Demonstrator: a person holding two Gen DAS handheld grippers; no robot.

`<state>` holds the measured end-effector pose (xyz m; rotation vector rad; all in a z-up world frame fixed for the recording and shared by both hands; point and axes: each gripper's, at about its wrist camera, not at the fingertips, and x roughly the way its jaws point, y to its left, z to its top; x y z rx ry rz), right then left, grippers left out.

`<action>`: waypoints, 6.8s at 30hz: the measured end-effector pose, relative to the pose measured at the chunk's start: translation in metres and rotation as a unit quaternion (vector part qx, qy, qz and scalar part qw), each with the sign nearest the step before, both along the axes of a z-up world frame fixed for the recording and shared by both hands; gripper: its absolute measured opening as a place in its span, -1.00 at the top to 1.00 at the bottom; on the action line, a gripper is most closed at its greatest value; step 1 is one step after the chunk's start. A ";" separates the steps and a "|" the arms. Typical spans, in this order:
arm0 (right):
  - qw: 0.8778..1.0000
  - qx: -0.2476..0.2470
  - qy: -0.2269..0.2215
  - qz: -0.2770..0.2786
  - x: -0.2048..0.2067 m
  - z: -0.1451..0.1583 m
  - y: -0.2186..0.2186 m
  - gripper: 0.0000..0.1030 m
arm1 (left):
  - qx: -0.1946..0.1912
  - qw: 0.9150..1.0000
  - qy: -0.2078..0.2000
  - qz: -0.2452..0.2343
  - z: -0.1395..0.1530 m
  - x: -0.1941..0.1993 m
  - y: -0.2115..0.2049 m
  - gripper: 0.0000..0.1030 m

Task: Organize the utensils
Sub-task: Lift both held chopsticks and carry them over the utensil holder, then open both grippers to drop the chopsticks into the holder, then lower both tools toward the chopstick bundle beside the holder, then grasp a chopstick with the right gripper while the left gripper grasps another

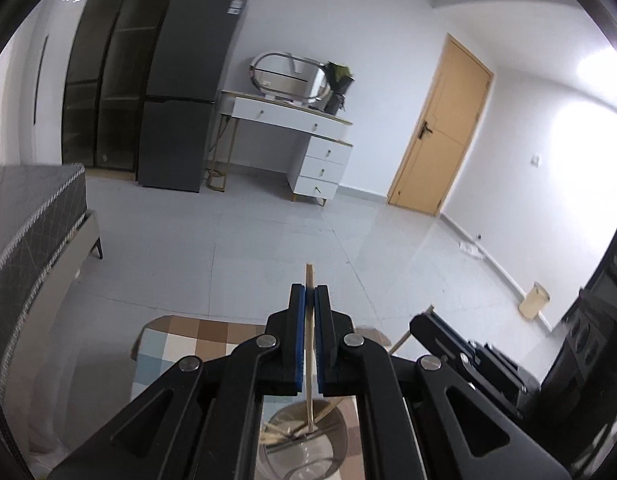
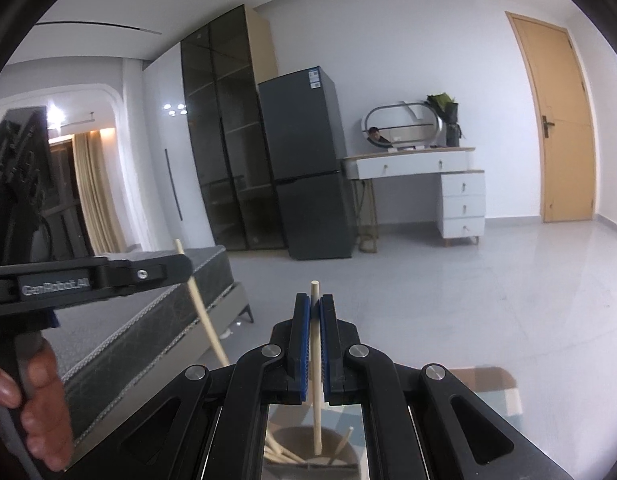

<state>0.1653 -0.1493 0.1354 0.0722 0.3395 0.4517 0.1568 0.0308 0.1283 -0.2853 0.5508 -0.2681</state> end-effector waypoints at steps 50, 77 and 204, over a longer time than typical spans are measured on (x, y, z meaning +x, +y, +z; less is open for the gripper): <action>0.994 0.019 0.108 0.009 -0.015 -0.081 -0.032 -0.17 | 0.020 0.989 0.145 -0.009 -0.065 0.008 -0.004 0.84; 0.996 0.052 0.059 -0.048 -0.166 -0.061 -0.073 -0.82 | 0.098 0.993 0.038 0.056 -0.025 -0.133 -0.026 -0.62; 0.919 0.170 0.348 -0.069 -0.085 -0.219 -0.110 0.92 | 0.133 0.931 0.339 0.038 -0.257 -0.085 -0.042 -0.73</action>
